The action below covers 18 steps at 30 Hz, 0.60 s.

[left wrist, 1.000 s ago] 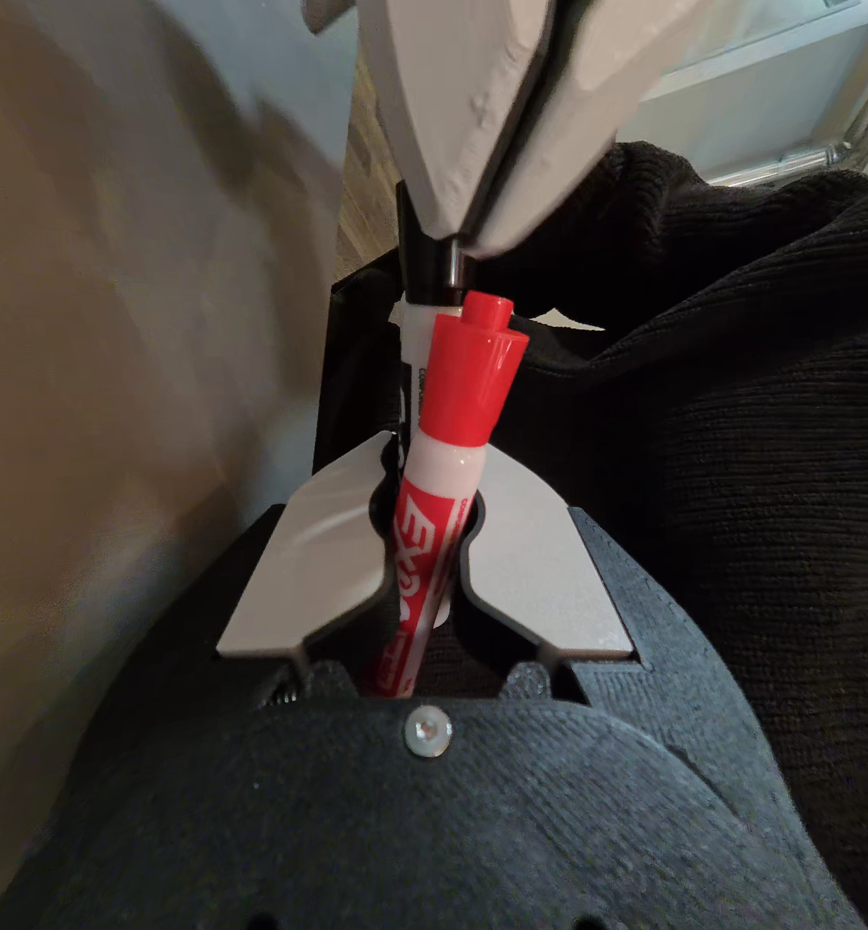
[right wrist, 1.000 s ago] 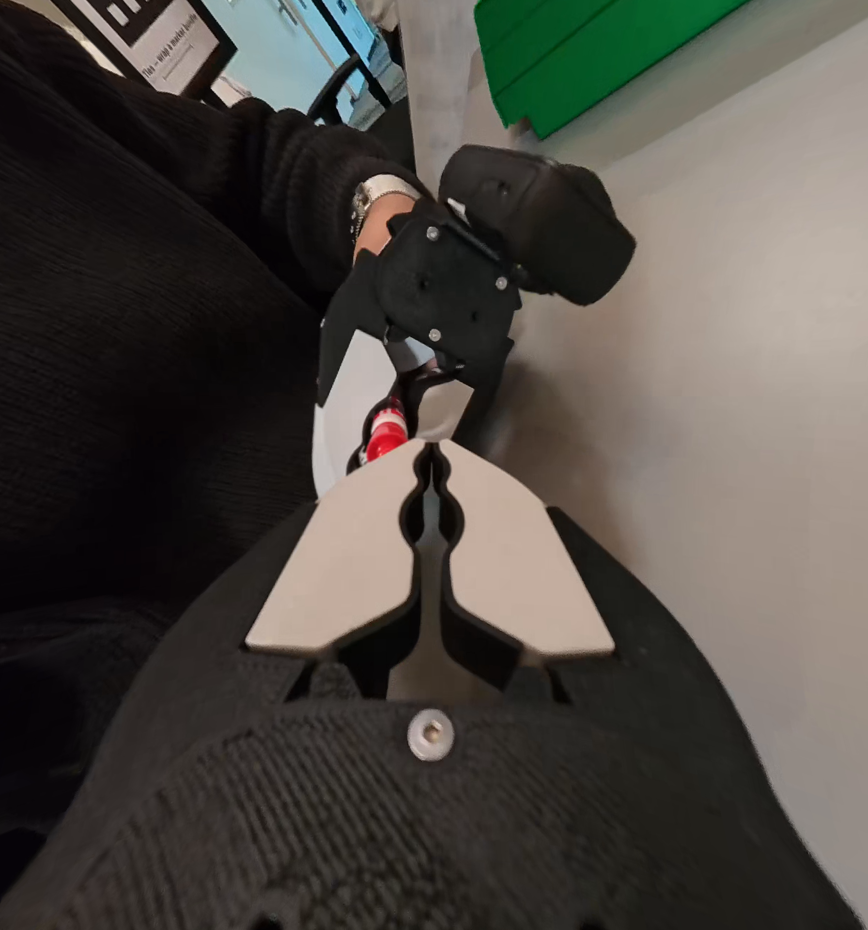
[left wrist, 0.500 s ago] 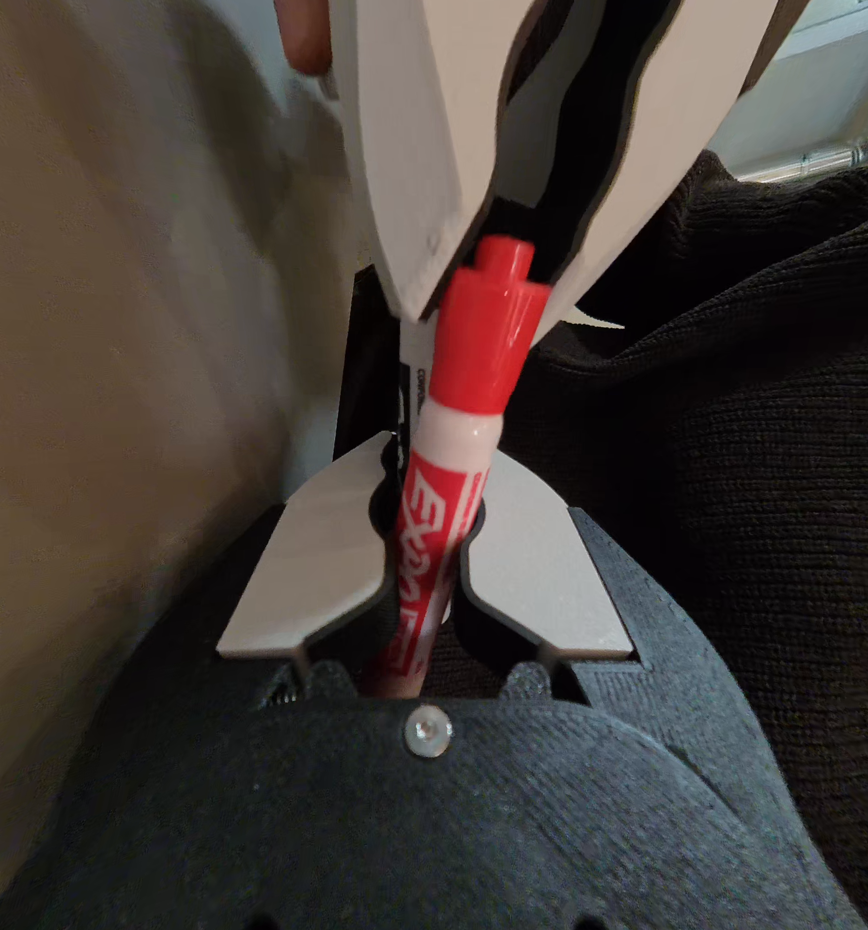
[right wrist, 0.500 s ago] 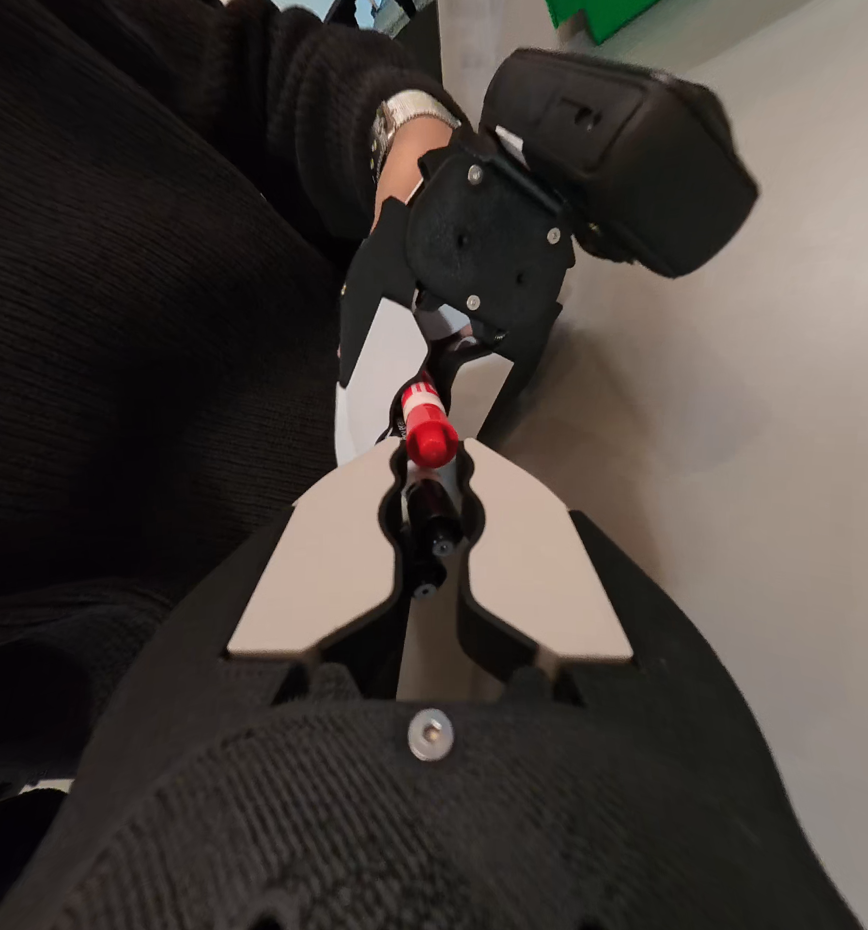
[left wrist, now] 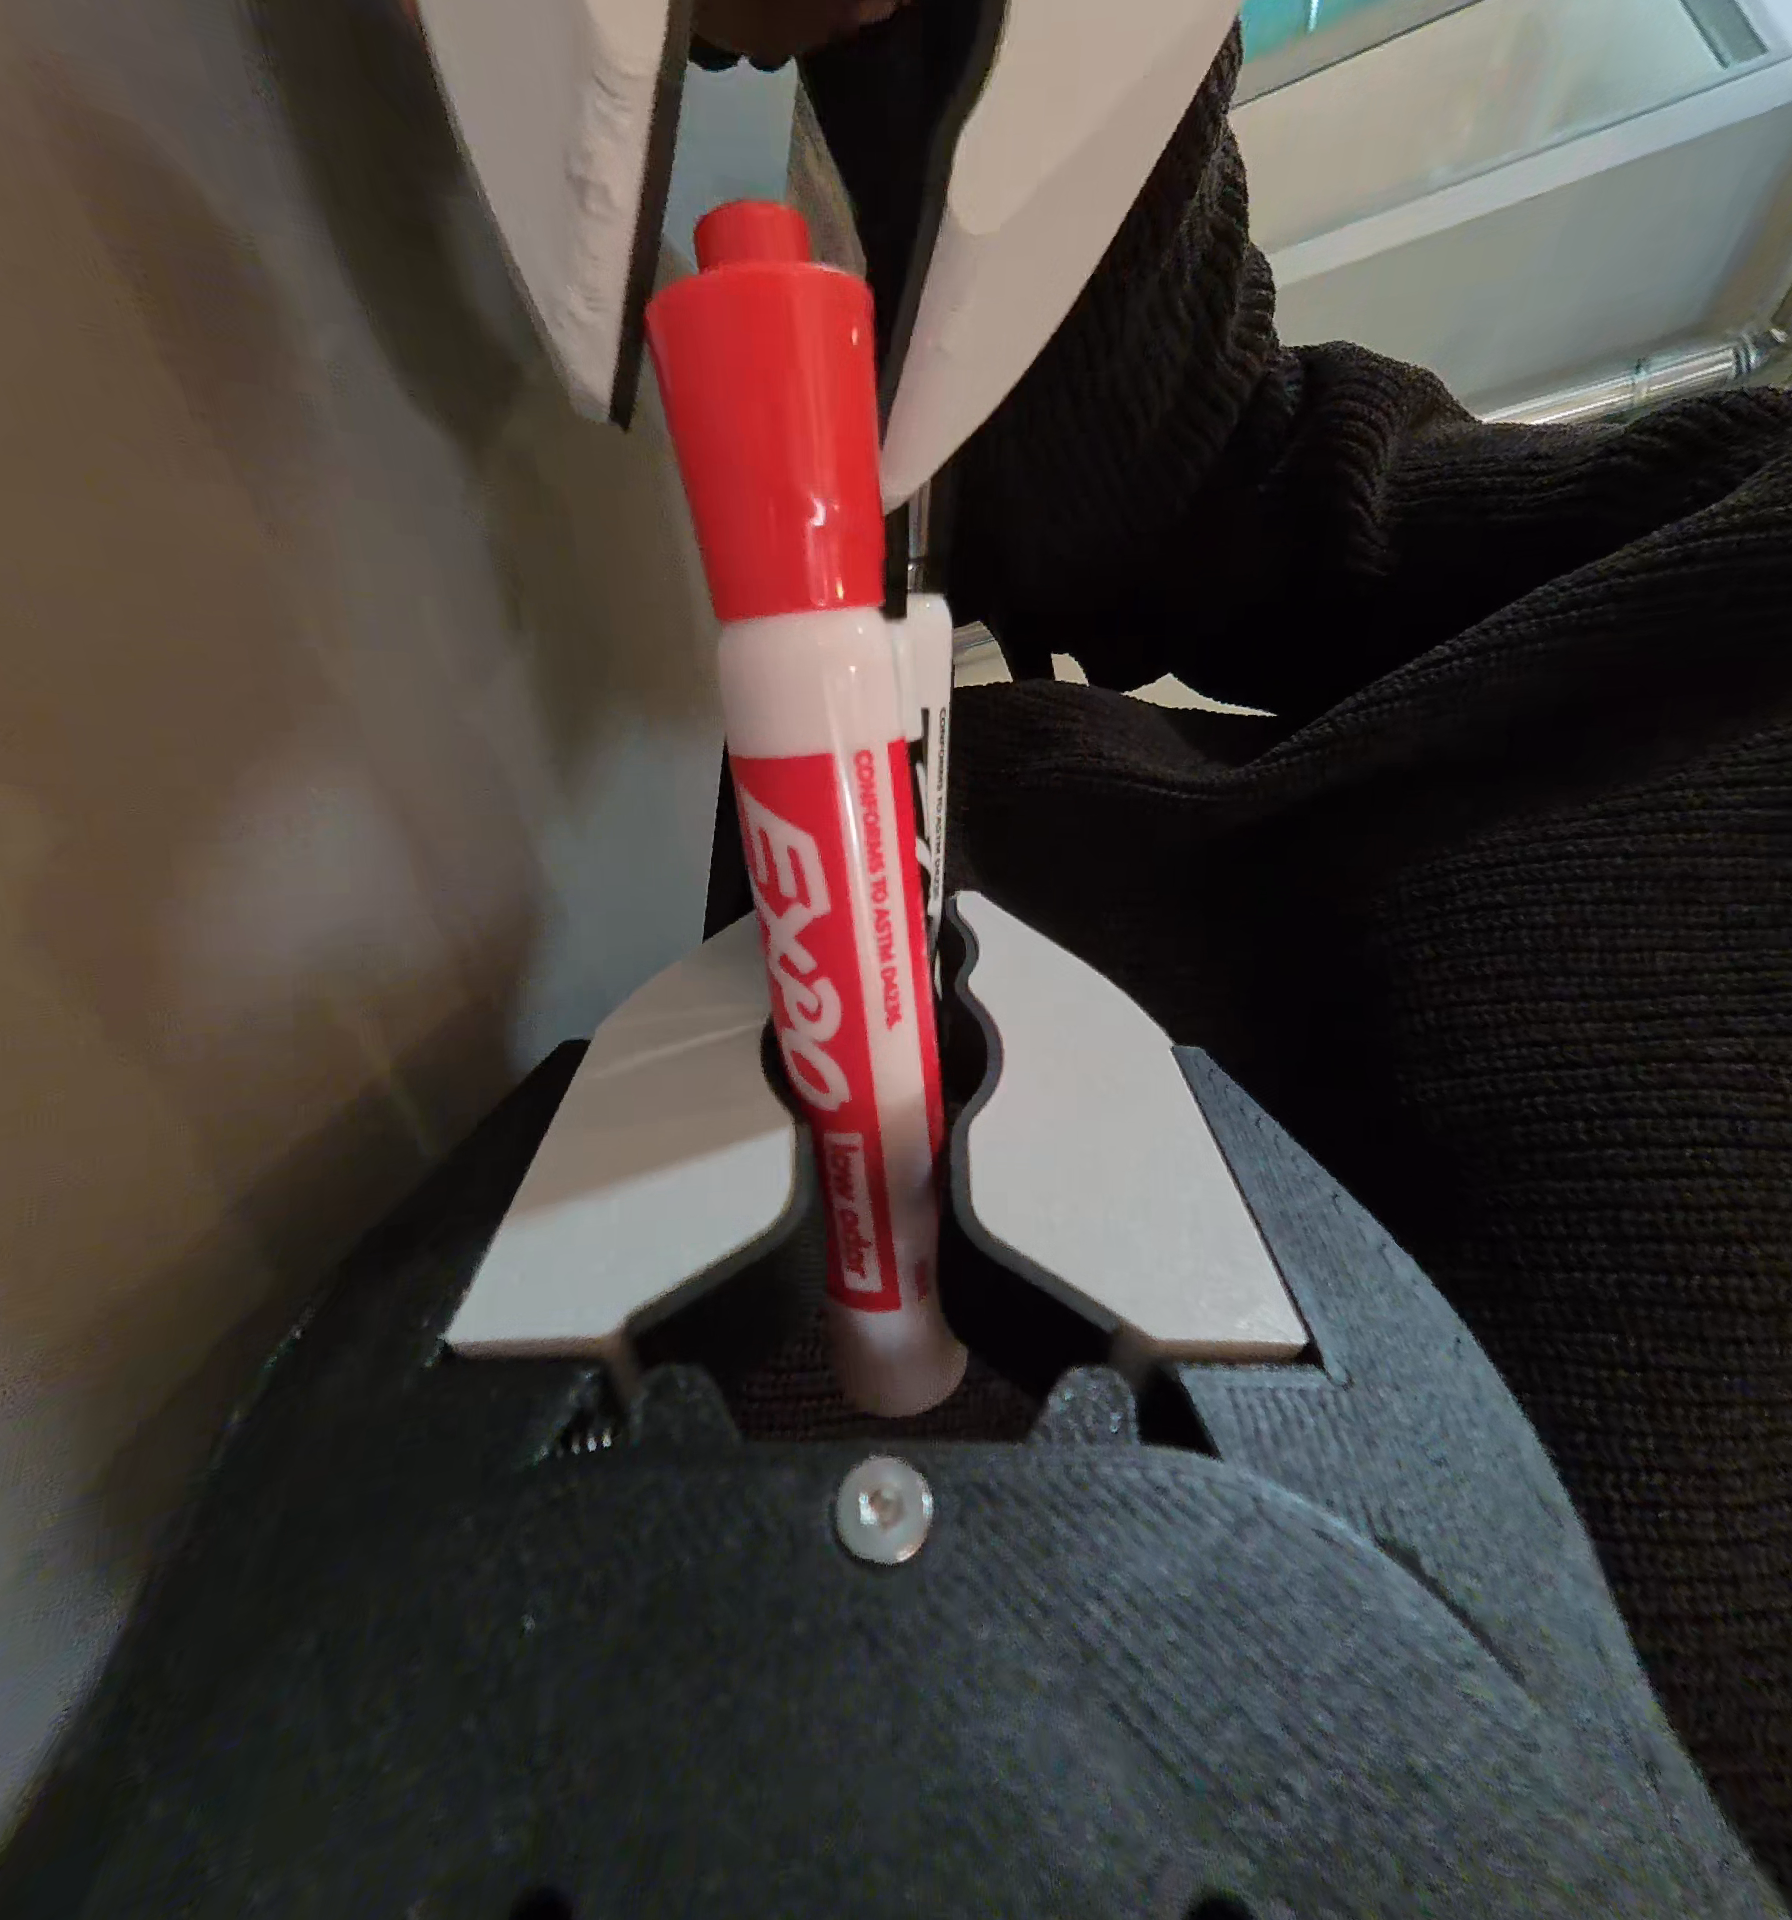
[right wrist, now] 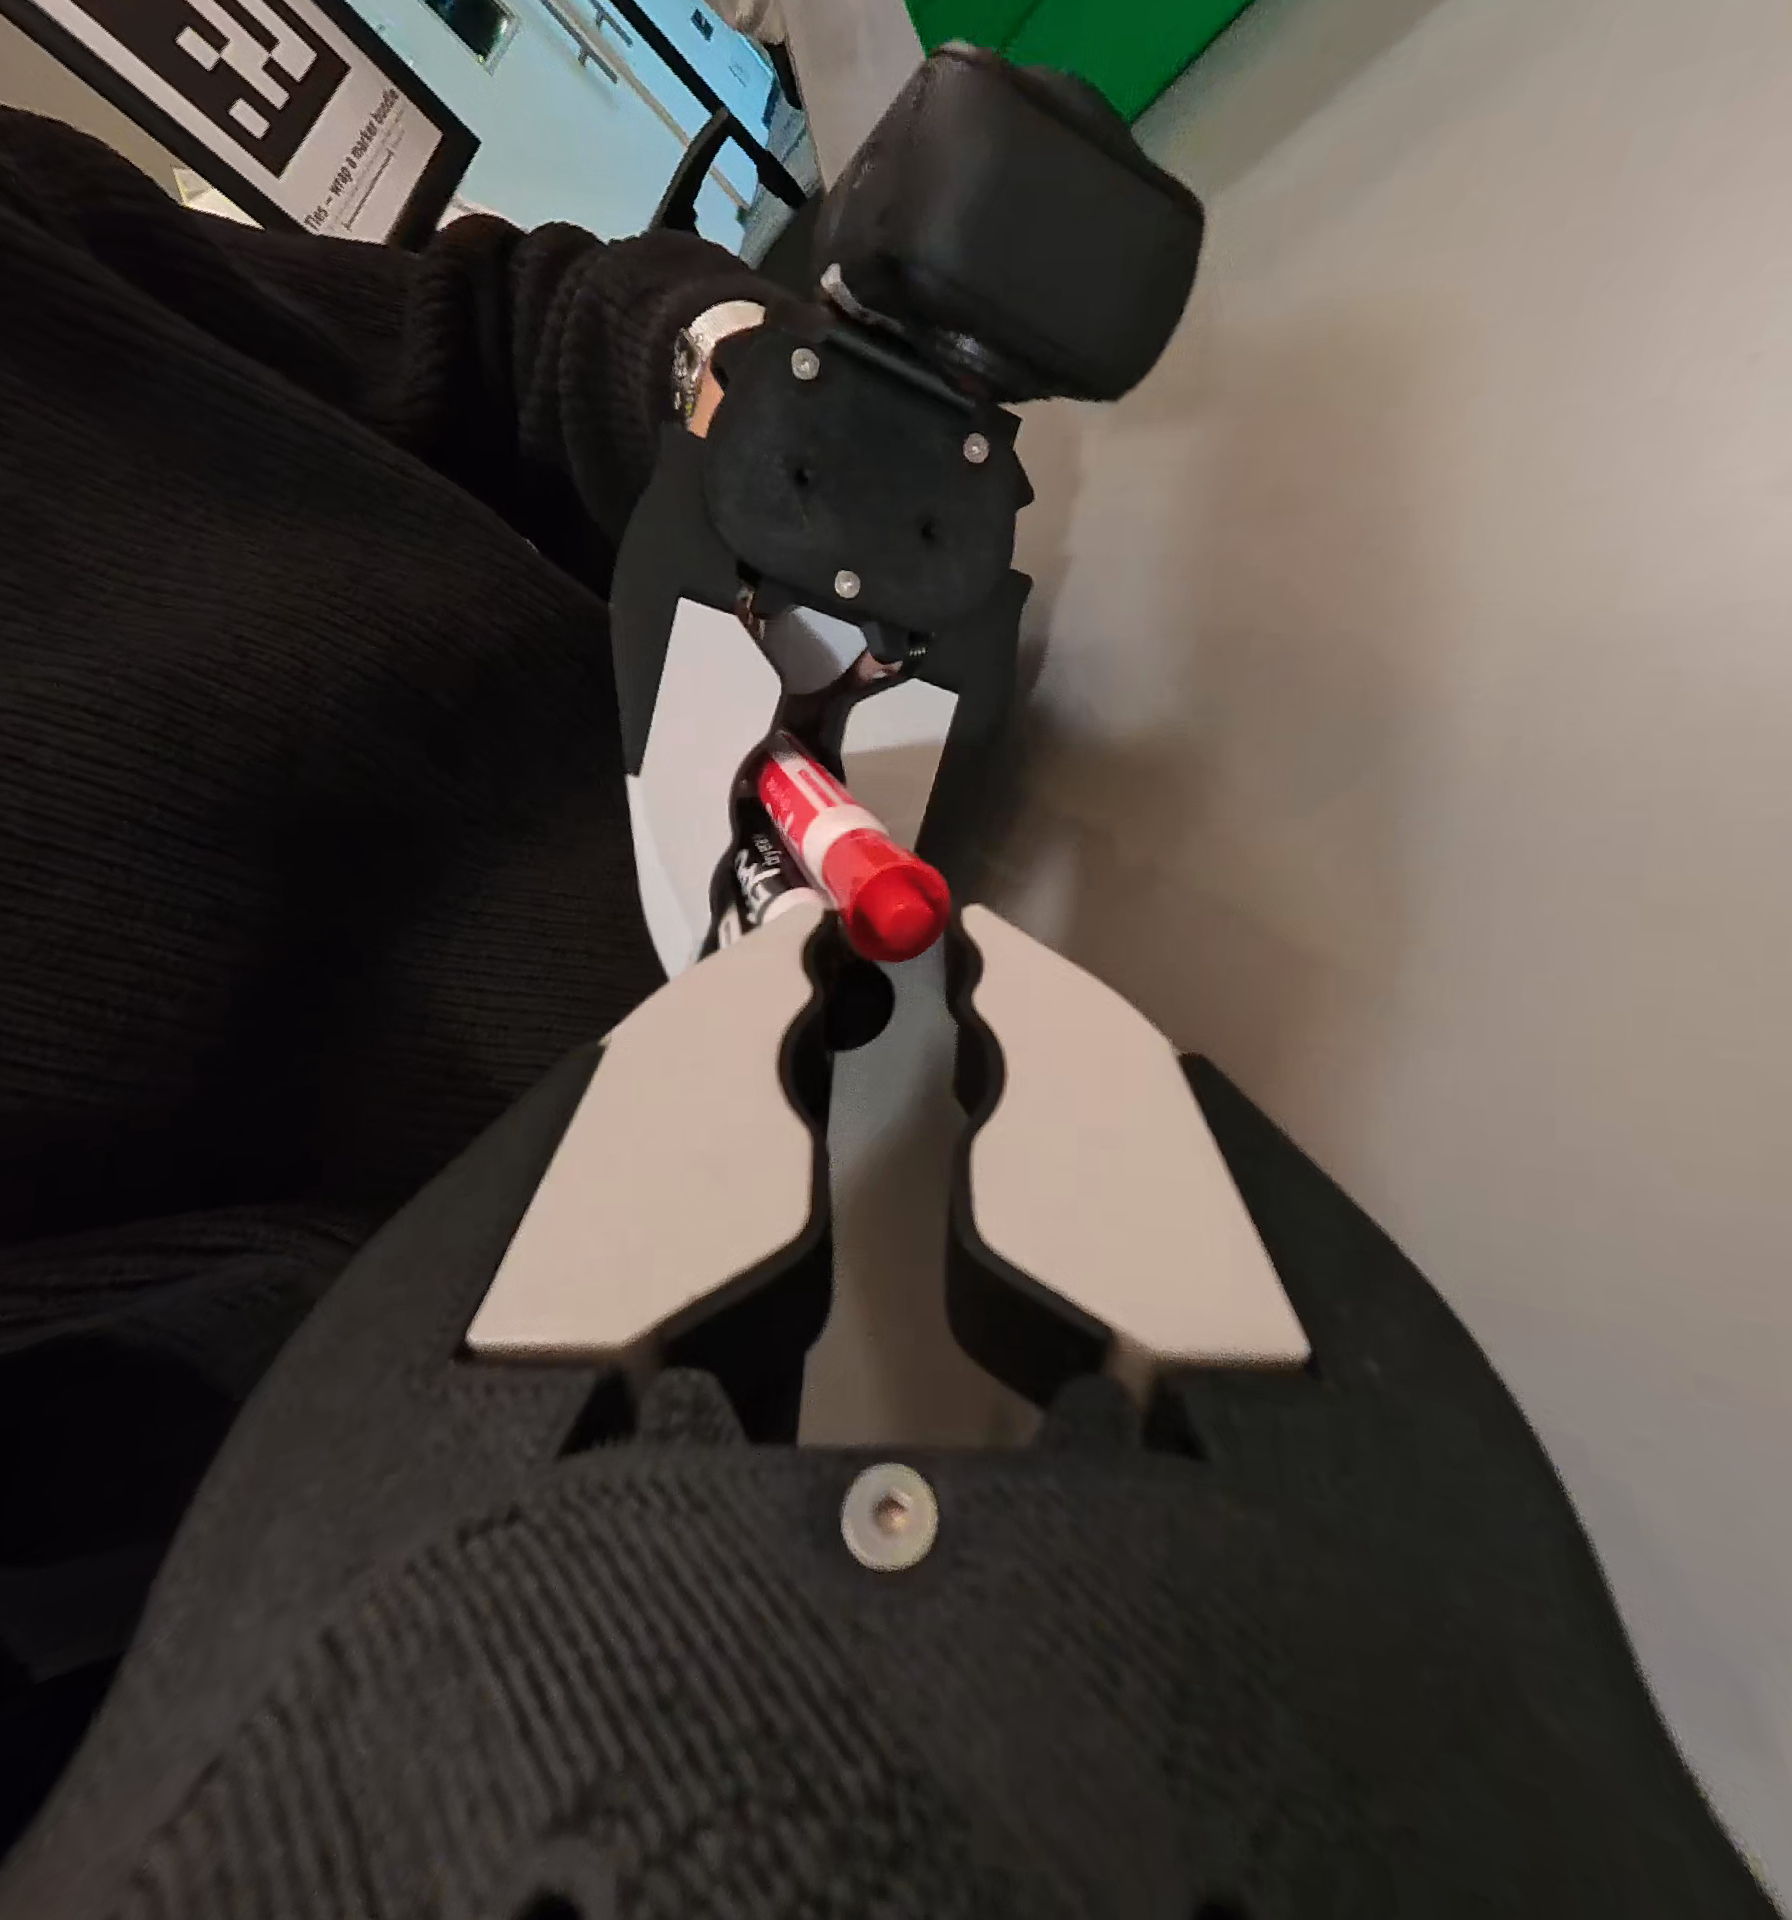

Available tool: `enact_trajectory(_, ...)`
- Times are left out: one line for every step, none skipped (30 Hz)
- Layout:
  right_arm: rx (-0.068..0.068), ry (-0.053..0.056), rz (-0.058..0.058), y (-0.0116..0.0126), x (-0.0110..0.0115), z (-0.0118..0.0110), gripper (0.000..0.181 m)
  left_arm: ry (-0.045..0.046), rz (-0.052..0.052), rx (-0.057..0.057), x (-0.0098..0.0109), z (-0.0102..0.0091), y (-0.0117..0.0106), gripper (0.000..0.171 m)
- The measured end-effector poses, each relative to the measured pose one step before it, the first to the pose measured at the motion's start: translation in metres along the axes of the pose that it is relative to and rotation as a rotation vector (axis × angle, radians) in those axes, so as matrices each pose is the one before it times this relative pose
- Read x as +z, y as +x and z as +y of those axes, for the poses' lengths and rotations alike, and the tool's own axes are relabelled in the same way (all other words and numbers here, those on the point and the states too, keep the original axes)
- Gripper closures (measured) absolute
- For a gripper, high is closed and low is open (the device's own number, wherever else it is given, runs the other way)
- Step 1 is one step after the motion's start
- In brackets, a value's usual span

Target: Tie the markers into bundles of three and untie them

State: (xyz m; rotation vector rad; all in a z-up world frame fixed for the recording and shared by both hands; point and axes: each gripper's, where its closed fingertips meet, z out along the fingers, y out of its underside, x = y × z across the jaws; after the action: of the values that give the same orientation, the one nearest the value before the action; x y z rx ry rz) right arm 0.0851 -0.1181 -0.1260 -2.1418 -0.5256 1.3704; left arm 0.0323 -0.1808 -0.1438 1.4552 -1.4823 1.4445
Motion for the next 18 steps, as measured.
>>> enact_trajectory(-0.0038, 0.0063, -0.0032, -0.00045, 0.00009, -0.00077, 0.161, 0.004, 0.0014, 0.0012, -0.00018, -0.00071, 0.00036, 0.15)
enact_trajectory(-0.0066, 0.0113, -0.0015, -0.00074, -0.00021, -0.00189, 0.161, 0.00488, 0.0013, 0.0019, -0.00038, -0.00083, 0.00045, 0.15)
enact_trajectory(-0.0048, 0.0114, 0.0004, -0.00055, -0.00049, -0.00183, 0.161, 0.00719, 0.0001, 0.0023, -0.00075, -0.0012, 0.00033, 0.151)
enact_trajectory(-0.0012, 0.0083, 0.0004, -0.00016, -0.00053, -0.0013, 0.16, 0.00594, -0.0014, 0.002, -0.00067, -0.00106, -0.00003, 0.15)
enact_trajectory(-0.0002, 0.0079, 0.0004, 0.00005, -0.00044, -0.00098, 0.158, 0.00484, -0.0016, 0.0013, -0.00073, -0.00077, -0.00016, 0.15)
enact_trajectory(0.001, 0.0104, -0.0008, 0.00014, -0.00033, -0.00134, 0.155, 0.0037, -0.0003, -0.0001, -0.00051, -0.00068, -0.00017, 0.15)
enact_trajectory(0.0037, 0.0106, -0.0023, 0.00017, -0.00057, -0.00141, 0.151, 0.00321, 0.0001, -0.0001, -0.00033, -0.00055, -0.00016, 0.15)
enact_trajectory(0.002, 0.0101, -0.0011, 0.00022, -0.00048, -0.00148, 0.149, 0.00161, -0.0007, -0.0002, -0.00024, -0.00027, -0.00028, 0.15)
enact_trajectory(-0.0017, 0.0111, 0.0023, 0.0005, -0.0007, -0.0018, 0.148, -0.00044, -0.0004, 0.0018, -0.00015, 0.0, -0.00011, 0.15)
enact_trajectory(-0.0017, 0.0118, -0.0006, -0.00012, -0.00076, -0.00176, 0.147, -0.00063, -0.0002, 0.0022, -0.00002, 0.00014, 0.00006, 0.15)
enact_trajectory(0.0002, 0.0122, -0.0038, -0.00055, -0.00088, -0.00205, 0.146, 0.00164, 0.0004, 0.0016, -0.00007, -0.00023, 0.00021, 0.15)
enact_trajectory(0.0003, 0.012, -0.0019, -0.0002, -0.00075, -0.00176, 0.146, 0.0016, 0.0008, 0.0011, -0.00012, -0.00031, 0.00015, 0.15)
enact_trajectory(0.0012, 0.0073, -0.0001, 0.0001, -0.00048, -0.00109, 0.145, 0.00148, 0.0001, 0.0018, -0.00012, -0.0003, 0.00001, 0.151)
enact_trajectory(0.0027, 0.0012, -0.0026, -0.00006, 0.00006, -0.00005, 0.145, 0.00176, -0.002, 0.0031, -0.00018, -0.0003, -0.00014, 0.151)
enact_trajectory(0.0035, -0.0022, -0.0027, -0.00002, 0.0005, 0.00049, 0.145, 0.00183, -0.0017, 0.0021, -0.00024, -0.00031, -0.00016, 0.151)
enact_trajectory(0.0006, -0.0038, 0.0016, 0.00042, 0.00079, 0.00075, 0.144, 0.00195, -0.0001, 0.0, -0.00025, -0.00038, -0.00004, 0.151)
enact_trajectory(-0.0039, -0.0033, 0.0063, 0.0007, 0.00069, 0.00036, 0.143, 0.00257, -0.0005, -0.0001, -0.00032, -0.00051, -0.00002, 0.151)
enact_trajectory(-0.0064, 0.0003, 0.0077, 0.00065, 0.00023, -0.00032, 0.142, 0.00324, -0.001, 0.0004, -0.00029, -0.00048, -0.00018, 0.151)
